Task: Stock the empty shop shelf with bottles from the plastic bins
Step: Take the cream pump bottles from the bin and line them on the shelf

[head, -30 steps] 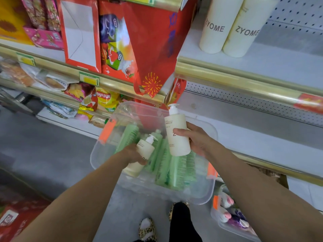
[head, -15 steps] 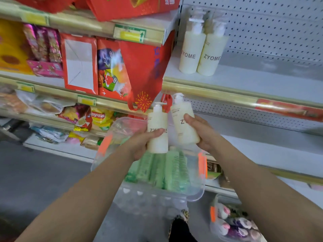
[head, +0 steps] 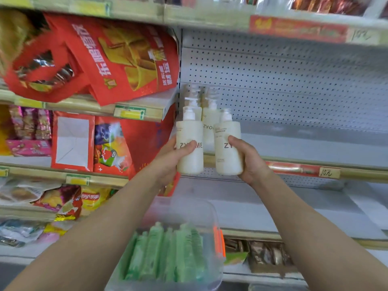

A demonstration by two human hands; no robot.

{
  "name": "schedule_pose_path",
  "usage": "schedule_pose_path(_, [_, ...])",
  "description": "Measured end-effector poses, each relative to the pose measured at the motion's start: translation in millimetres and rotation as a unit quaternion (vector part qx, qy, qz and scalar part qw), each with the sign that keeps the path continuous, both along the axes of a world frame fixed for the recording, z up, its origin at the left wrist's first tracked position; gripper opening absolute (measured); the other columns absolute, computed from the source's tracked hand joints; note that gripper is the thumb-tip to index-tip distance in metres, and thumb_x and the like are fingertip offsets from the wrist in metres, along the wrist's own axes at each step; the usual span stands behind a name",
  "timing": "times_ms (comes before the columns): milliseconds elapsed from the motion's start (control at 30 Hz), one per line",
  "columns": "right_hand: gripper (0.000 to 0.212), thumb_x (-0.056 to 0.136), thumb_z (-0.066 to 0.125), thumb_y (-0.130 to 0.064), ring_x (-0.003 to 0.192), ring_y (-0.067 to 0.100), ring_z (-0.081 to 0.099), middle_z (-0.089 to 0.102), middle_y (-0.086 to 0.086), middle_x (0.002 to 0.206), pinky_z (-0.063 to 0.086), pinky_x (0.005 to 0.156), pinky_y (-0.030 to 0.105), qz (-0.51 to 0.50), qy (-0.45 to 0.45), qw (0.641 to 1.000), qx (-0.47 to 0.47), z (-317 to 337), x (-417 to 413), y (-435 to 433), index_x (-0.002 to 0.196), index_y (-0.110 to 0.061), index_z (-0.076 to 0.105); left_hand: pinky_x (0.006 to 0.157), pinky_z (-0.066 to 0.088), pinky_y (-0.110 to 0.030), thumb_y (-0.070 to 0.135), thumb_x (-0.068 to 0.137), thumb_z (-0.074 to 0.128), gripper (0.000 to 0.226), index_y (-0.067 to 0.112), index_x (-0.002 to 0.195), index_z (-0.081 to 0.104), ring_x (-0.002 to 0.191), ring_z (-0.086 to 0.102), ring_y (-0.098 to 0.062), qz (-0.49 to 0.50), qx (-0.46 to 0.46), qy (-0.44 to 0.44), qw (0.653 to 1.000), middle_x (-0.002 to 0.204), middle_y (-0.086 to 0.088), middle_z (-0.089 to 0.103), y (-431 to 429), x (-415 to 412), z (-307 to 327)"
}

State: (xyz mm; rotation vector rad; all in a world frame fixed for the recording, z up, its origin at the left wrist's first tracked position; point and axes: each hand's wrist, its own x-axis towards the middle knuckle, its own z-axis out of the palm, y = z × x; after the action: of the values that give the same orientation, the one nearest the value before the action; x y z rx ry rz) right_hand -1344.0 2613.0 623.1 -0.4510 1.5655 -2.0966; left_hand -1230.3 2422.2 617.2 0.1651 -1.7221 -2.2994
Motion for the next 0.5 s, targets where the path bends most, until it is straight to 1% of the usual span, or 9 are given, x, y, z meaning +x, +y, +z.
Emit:
schedule_pose_path(33, [0.057, 0.074, 0.074, -0.036, 0.09, 0.028, 0.069, 0.072, 0.012, 0.105, 0.058, 0.073, 0.044, -0.007, 0.003, 1.0, 0.0, 4.8, -5.9, 2.0, 0.123, -0.007, 0.066, 0.092, 0.055, -0.047, 0.029, 0.073, 0.075, 0.071, 0.017, 0.139, 0.05, 0.117, 0.065, -0.027, 0.002, -0.007, 0.003, 1.0, 0.127, -0.01, 0.068, -0.6, -5.8, 5.5])
schedule_pose_path(100, [0.06, 0.074, 0.075, -0.036, 0.095, 0.03, 0.069, 0.073, 0.013, 0.109, 0.058, 0.076, 0.047, -0.02, 0.01, 1.0, 0.001, 12.4, -18.2, 5.8, 0.125, -0.007, 0.066, 0.085, 0.058, -0.045, 0.031, 0.07, 0.078, 0.073, 0.016, 0.137, 0.052, 0.112, 0.067, -0.025, 0.013, -0.004, 0.0, 1.0, 0.124, -0.009, 0.069, -1.4, -17.2, 13.6])
schedule_pose_path(133, [0.06, 0.073, 0.075, -0.035, 0.096, 0.031, 0.07, 0.073, 0.014, 0.109, 0.058, 0.077, 0.049, -0.027, 0.015, 1.0, -0.001, 15.0, -25.2, 8.3, 0.125, -0.007, 0.065, 0.082, 0.059, -0.046, 0.032, 0.068, 0.079, 0.072, 0.015, 0.134, 0.055, 0.109, 0.069, -0.024, 0.021, 0.0, -0.008, 1.0, 0.122, -0.009, 0.07, -1.2, -23.0, 16.1])
schedule_pose_path(200, [0.057, 0.073, 0.077, -0.032, 0.1, 0.033, 0.069, 0.073, 0.014, 0.109, 0.059, 0.079, 0.051, -0.041, 0.035, 0.999, 0.0, 18.2, -40.6, 14.0, 0.123, -0.009, 0.065, 0.08, 0.06, -0.049, 0.035, 0.065, 0.081, 0.069, 0.012, 0.126, 0.06, 0.103, 0.072, -0.023, 0.031, 0.004, -0.024, 0.999, 0.115, -0.008, 0.073, -0.7, -34.9, 19.4])
schedule_pose_path(267, [0.057, 0.071, 0.079, -0.03, 0.109, 0.035, 0.067, 0.072, 0.015, 0.115, 0.057, 0.088, 0.057, -0.052, 0.053, 0.997, 0.009, 18.9, -56.6, 19.5, 0.123, -0.011, 0.063, 0.081, 0.06, -0.047, 0.036, 0.064, 0.081, 0.066, 0.011, 0.123, 0.062, 0.1, 0.073, -0.021, 0.032, 0.007, -0.025, 0.999, 0.113, -0.007, 0.074, -0.3, -48.2, 19.2])
schedule_pose_path(333, [0.059, 0.071, 0.08, -0.03, 0.117, 0.036, 0.064, 0.07, 0.015, 0.121, 0.052, 0.095, 0.062, -0.058, 0.057, 0.996, 0.024, 18.4, -72.8, 24.4, 0.125, -0.013, 0.063, 0.08, 0.06, -0.042, 0.034, 0.065, 0.08, 0.067, 0.01, 0.124, 0.06, 0.102, 0.072, -0.021, 0.037, 0.019, -0.023, 0.999, 0.117, -0.009, 0.073, 1.8, -60.3, 17.9])
schedule_pose_path(367, [0.06, 0.071, 0.081, -0.03, 0.117, 0.036, 0.063, 0.07, 0.015, 0.122, 0.051, 0.096, 0.062, -0.057, 0.058, 0.996, 0.032, 18.2, -80.7, 26.2, 0.125, -0.014, 0.063, 0.082, 0.059, -0.043, 0.033, 0.066, 0.08, 0.068, 0.011, 0.126, 0.058, 0.106, 0.071, -0.022, 0.039, 0.026, -0.025, 0.999, 0.12, -0.009, 0.071, 2.9, -66.4, 16.8])
schedule_pose_path(433, [0.062, 0.07, 0.081, -0.03, 0.117, 0.034, 0.064, 0.07, 0.014, 0.121, 0.054, 0.095, 0.058, -0.06, 0.057, 0.996, 0.041, 18.2, -95.5, 28.5, 0.126, -0.013, 0.062, 0.089, 0.057, -0.048, 0.031, 0.066, 0.08, 0.069, 0.014, 0.128, 0.057, 0.11, 0.068, -0.025, 0.04, 0.031, -0.025, 0.998, 0.123, -0.009, 0.069, 4.9, -79.2, 13.8])
schedule_pose_path(500, [0.063, 0.067, 0.083, -0.029, 0.115, 0.031, 0.065, 0.071, 0.011, 0.12, 0.057, 0.089, 0.052, -0.065, 0.056, 0.995, 0.049, 18.7, -109.8, 29.3, 0.125, -0.014, 0.062, 0.095, 0.054, -0.053, 0.03, 0.065, 0.081, 0.068, 0.019, 0.127, 0.056, 0.112, 0.067, -0.027, 0.044, 0.034, -0.025, 0.998, 0.124, -0.009, 0.069, 7.2, -91.9, 12.4])
